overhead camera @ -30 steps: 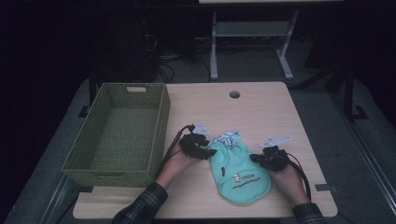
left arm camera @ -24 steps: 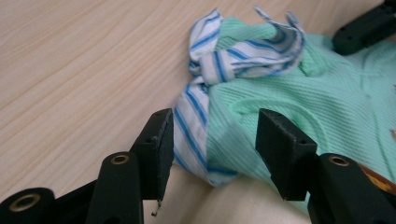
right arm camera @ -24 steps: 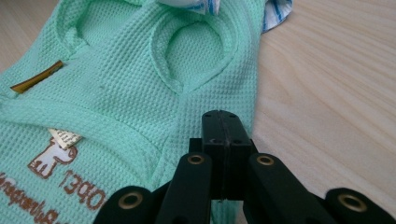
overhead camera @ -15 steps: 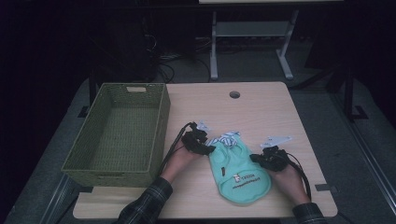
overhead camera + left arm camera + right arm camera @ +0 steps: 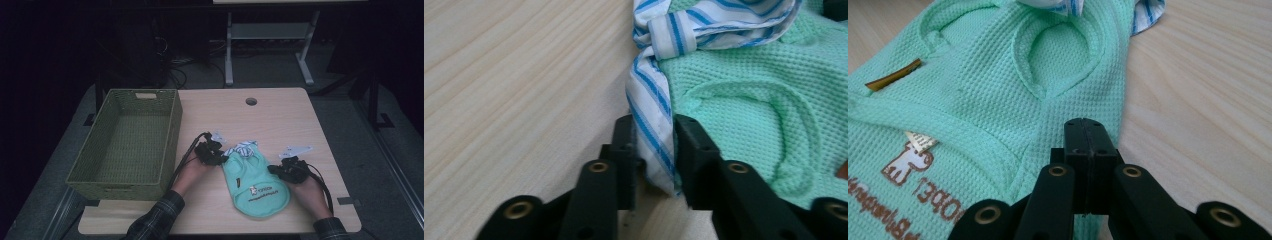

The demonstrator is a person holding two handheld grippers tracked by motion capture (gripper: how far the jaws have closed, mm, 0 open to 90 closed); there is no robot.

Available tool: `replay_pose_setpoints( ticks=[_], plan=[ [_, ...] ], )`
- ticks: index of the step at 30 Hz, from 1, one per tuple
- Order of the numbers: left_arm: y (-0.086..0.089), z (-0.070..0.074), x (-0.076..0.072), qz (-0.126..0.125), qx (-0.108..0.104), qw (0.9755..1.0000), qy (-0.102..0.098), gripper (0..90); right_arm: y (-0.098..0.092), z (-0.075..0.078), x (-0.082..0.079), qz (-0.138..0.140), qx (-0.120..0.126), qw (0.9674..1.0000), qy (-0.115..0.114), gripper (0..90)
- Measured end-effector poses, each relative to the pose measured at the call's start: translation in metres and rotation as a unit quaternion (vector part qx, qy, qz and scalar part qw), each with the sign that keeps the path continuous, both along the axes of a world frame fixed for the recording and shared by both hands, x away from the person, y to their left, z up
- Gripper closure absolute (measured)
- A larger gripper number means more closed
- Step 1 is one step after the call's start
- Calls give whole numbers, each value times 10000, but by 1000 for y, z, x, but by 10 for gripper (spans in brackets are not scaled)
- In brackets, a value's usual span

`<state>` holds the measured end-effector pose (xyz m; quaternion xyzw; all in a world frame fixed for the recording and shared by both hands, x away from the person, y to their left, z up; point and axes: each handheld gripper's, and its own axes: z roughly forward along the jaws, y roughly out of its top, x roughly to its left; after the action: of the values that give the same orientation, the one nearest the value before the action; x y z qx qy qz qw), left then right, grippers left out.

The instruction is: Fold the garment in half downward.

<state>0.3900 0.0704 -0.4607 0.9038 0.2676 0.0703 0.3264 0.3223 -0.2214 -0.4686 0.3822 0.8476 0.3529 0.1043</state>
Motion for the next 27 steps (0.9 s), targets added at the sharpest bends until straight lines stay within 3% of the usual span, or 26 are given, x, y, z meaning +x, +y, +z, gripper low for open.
replay_pose_setpoints(
  ticks=[4, 7, 10, 19, 23, 25, 27],
  plan=[
    [0, 0, 0, -14, -14, 10000, 23, 783, -1, 4, -3, 17, 36, 10000, -37, 899],
    [0, 0, 0, -14, -35, 10000, 18, 785, -2, 13, -7, 70, 297, 9994, -164, 900],
    [0, 0, -1, -4, -23, 10000, 20, 785, 7, 15, -11, 219, 369, 9989, -177, 899],
    [-1, -1, -2, 51, -89, 9999, -15, 798, 40, 10, -13, 532, 385, 9978, -36, 900],
    [-1, -1, -3, 78, -98, 9999, -15, 803, 48, 4, -9, 577, 295, 9979, 70, 900],
    [-1, -1, -3, 101, -117, 9999, -8, 805, 49, -1, -7, 604, 134, 9980, 89, 900],
    [0, 0, -2, 128, -152, 9998, 2, 807, 50, -1, -7, 584, 184, 9981, 115, 900]
  ],
)
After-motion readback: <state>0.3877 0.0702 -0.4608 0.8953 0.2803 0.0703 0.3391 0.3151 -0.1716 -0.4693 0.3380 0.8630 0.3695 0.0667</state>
